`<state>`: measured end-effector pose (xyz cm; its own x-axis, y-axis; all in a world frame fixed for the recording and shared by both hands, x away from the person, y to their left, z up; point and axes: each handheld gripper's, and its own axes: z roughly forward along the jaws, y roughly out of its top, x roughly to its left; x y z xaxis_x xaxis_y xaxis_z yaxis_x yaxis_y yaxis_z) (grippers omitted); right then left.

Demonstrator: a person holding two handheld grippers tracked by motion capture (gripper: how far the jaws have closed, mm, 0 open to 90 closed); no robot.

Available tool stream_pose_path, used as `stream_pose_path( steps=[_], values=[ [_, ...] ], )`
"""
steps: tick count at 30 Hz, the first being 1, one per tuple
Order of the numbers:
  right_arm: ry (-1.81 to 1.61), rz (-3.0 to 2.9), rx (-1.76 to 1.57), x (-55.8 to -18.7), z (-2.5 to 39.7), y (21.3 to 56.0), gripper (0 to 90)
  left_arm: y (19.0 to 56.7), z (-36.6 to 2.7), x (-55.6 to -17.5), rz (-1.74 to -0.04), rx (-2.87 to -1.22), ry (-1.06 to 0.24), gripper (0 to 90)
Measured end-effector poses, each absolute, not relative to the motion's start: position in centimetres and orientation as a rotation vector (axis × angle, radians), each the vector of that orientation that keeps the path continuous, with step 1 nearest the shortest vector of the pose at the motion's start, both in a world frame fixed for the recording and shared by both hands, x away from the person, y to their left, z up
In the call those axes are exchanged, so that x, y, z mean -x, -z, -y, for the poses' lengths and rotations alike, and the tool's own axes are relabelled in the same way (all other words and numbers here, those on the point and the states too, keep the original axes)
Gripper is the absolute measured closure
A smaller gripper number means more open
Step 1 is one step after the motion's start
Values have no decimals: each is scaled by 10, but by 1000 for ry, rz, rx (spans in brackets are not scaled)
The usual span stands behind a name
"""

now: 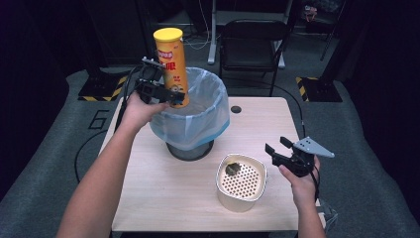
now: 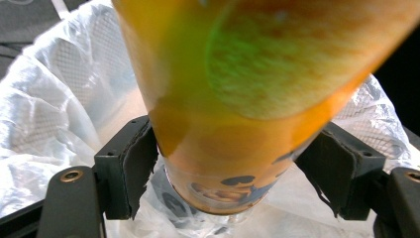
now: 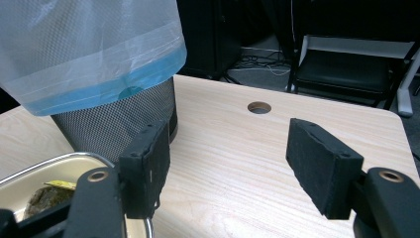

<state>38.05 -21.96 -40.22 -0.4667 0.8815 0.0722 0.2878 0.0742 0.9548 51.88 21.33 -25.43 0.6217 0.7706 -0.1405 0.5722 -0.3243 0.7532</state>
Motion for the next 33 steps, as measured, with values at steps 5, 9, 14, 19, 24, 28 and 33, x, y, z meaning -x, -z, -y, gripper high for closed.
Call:
stream_pose_path(
  steps=[5, 9, 14, 19, 24, 28, 33],
  values=[
    [-1408, -1814, -1156, -381, 221, 403, 333, 252, -216, -518, -1083, -1968, -351, 171],
    [-1417, -1806, -1156, -380, 223, 404, 332, 249, -224, -511, -1080, -1946, -385, 151],
    [-1419, -1789, -1181, -381, 229, 404, 332, 251, -236, -503, -1064, -1933, -351, 176],
    [-1428, -1779, -1171, -379, 228, 401, 332, 259, -249, -485, -1026, -1966, -313, 211],
    [-1429, -1770, -1161, -377, 227, 397, 332, 262, -261, -470, -1000, -1946, -303, 223],
    [-1431, -1766, -1166, -377, 228, 397, 333, 260, -272, -453, -980, -1919, -313, 230],
    [-1425, -1778, -1169, -378, 227, 399, 332, 256, -285, -432, -953, -1911, -317, 250]
  ],
)
